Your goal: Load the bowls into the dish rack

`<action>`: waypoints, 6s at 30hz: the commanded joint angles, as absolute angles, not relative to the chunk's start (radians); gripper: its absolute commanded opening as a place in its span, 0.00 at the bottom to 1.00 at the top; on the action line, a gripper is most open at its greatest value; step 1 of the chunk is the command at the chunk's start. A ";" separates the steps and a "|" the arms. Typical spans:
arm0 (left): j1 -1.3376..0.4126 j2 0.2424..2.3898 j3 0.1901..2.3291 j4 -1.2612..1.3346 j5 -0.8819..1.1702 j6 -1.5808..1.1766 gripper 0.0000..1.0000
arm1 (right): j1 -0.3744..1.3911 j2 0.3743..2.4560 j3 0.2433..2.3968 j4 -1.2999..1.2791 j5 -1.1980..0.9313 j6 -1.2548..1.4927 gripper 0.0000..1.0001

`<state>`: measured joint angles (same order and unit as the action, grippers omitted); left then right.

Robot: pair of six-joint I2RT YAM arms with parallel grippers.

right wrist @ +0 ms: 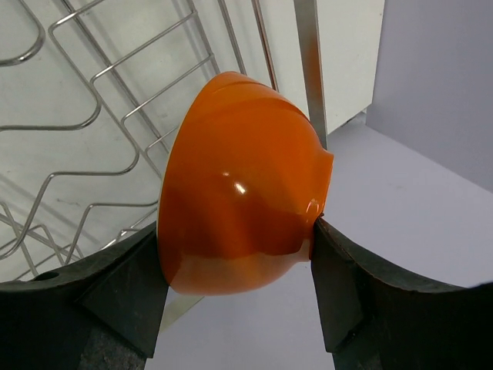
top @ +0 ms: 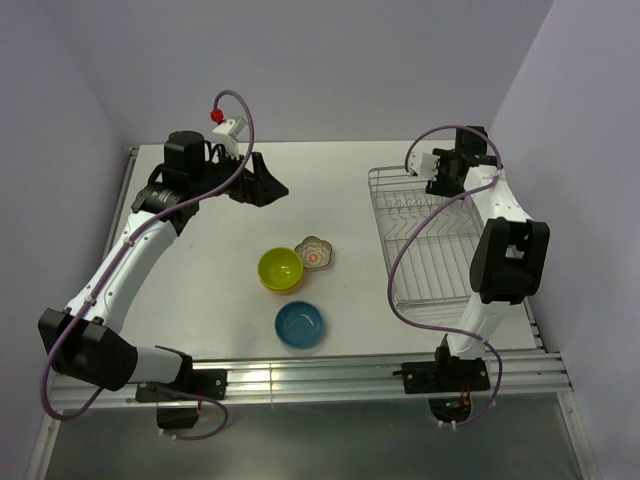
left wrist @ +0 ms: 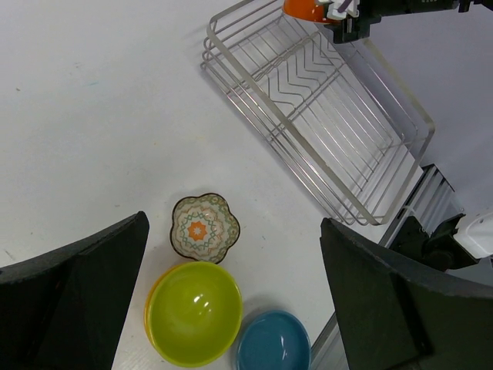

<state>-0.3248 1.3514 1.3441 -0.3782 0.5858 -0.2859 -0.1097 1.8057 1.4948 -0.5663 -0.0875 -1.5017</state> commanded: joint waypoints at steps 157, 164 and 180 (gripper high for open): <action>-0.973 1.761 1.161 -0.646 0.384 0.877 0.42 | -0.393 1.347 1.537 -1.154 -0.897 -0.405 1.00; -1.002 1.746 1.144 -0.658 0.358 0.882 0.34 | -0.397 1.344 1.560 -1.129 -0.884 -0.374 1.00; -1.091 1.652 1.267 -0.808 0.288 0.862 0.00 | -0.399 1.284 1.628 -1.043 -0.871 -0.285 1.00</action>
<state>-1.0573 1.7283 1.1896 -0.7525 0.2890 0.8742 -0.3908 1.3479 1.5898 -1.1183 -0.8715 -0.3359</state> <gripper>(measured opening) 0.072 0.997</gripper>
